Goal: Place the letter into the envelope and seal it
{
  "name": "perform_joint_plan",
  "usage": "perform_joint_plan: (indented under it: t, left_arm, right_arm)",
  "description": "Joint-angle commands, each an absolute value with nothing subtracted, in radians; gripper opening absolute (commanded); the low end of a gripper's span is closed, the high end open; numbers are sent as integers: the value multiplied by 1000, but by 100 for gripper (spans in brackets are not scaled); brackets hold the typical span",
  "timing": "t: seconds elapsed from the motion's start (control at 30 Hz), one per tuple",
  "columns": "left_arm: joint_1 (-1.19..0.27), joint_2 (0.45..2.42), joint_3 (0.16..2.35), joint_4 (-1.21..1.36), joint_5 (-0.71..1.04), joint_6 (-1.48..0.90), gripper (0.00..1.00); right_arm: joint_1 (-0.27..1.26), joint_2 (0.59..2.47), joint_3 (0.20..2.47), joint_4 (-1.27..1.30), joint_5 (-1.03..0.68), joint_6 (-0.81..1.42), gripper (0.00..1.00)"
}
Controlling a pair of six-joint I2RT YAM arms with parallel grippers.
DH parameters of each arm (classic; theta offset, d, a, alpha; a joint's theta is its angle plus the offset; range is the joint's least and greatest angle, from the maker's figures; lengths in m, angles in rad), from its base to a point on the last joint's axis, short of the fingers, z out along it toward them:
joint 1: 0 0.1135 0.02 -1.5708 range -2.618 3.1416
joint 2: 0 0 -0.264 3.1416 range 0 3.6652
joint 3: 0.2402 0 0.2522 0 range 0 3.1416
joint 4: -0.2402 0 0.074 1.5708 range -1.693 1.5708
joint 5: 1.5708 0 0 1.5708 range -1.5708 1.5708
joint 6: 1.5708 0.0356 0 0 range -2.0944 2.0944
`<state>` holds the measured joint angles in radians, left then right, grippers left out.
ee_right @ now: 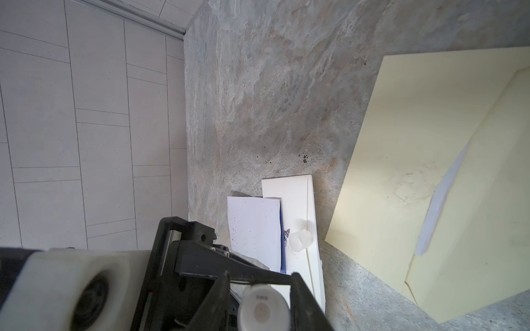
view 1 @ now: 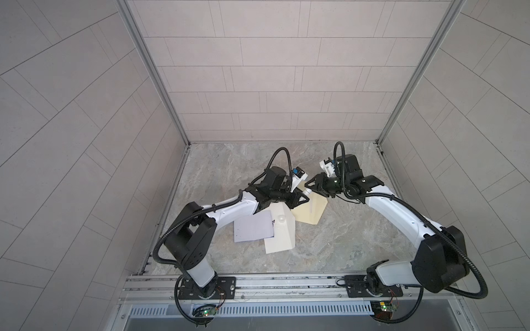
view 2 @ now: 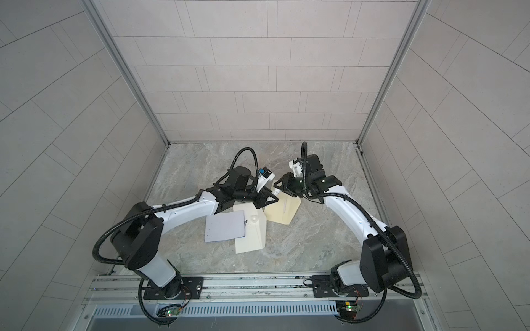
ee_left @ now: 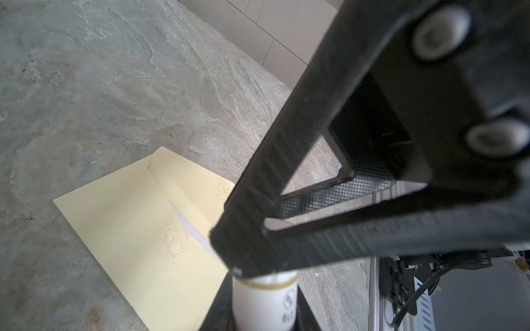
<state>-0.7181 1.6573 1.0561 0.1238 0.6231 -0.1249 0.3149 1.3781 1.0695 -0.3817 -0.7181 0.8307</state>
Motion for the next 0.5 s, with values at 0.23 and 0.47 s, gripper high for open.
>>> perform_joint_plan:
  t: [0.23,0.47]
  left_arm:
    - [-712,1676,1088,149,620,-127,0]
    - [-712,1679,1089,150,590,-135,0]
  right_arm:
    - [337,1364,1039,-382,-726,827,36]
    - [339,1369,1064,-400,-676,829,5]
